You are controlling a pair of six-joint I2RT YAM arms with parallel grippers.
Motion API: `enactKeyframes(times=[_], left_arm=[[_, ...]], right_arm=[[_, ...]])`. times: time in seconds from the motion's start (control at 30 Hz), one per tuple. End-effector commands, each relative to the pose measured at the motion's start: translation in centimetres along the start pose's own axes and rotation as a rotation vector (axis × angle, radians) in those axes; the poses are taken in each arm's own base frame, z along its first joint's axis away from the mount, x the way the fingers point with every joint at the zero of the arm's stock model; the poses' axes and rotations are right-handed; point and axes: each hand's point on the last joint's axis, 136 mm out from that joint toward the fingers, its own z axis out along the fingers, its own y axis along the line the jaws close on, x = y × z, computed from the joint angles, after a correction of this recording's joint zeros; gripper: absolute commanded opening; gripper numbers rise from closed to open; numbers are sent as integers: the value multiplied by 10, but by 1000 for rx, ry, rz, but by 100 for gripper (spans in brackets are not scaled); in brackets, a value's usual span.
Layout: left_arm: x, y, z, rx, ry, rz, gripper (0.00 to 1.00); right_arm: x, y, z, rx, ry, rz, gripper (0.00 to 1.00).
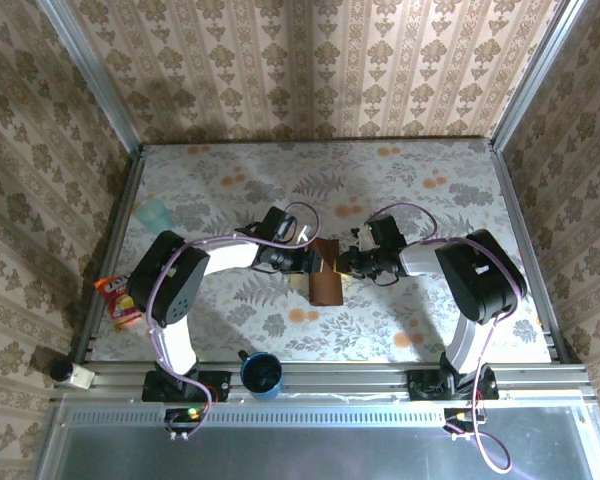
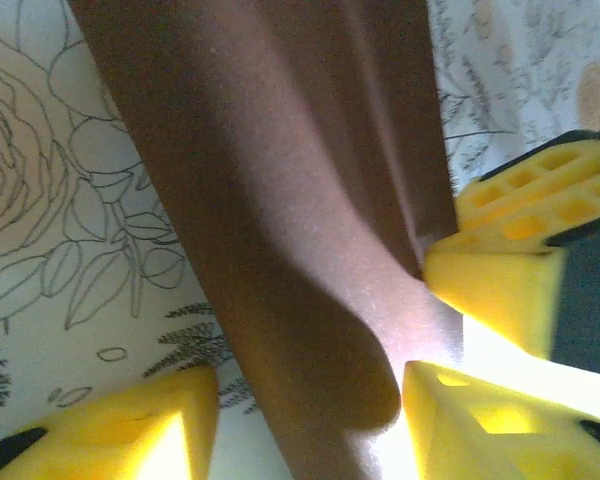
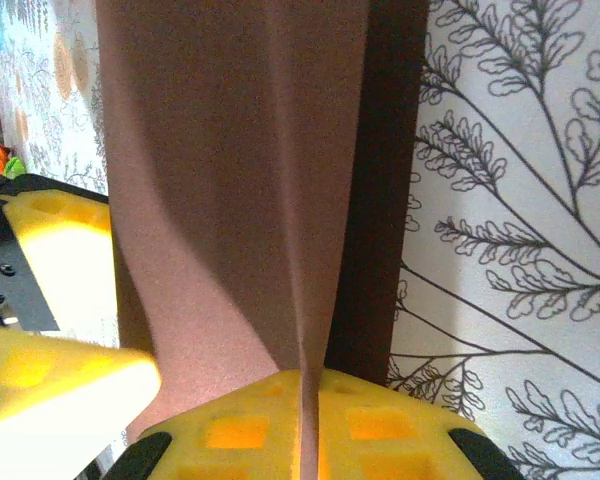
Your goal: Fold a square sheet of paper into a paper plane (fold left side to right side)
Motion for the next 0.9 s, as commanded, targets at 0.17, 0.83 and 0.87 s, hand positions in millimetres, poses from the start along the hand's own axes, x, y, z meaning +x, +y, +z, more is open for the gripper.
enactKeyframes(times=[0.17, 0.83, 0.87], left_arm=[[13, 17, 16, -89, 46, -15, 43], [34, 38, 42, -223, 177, -19, 43], [34, 38, 43, -226, 179, -21, 43]], right_arm=[[-3, -2, -10, 68, -19, -24, 22], [-17, -30, -86, 269, -204, 18, 42], [-17, -30, -87, 268, -205, 19, 42]])
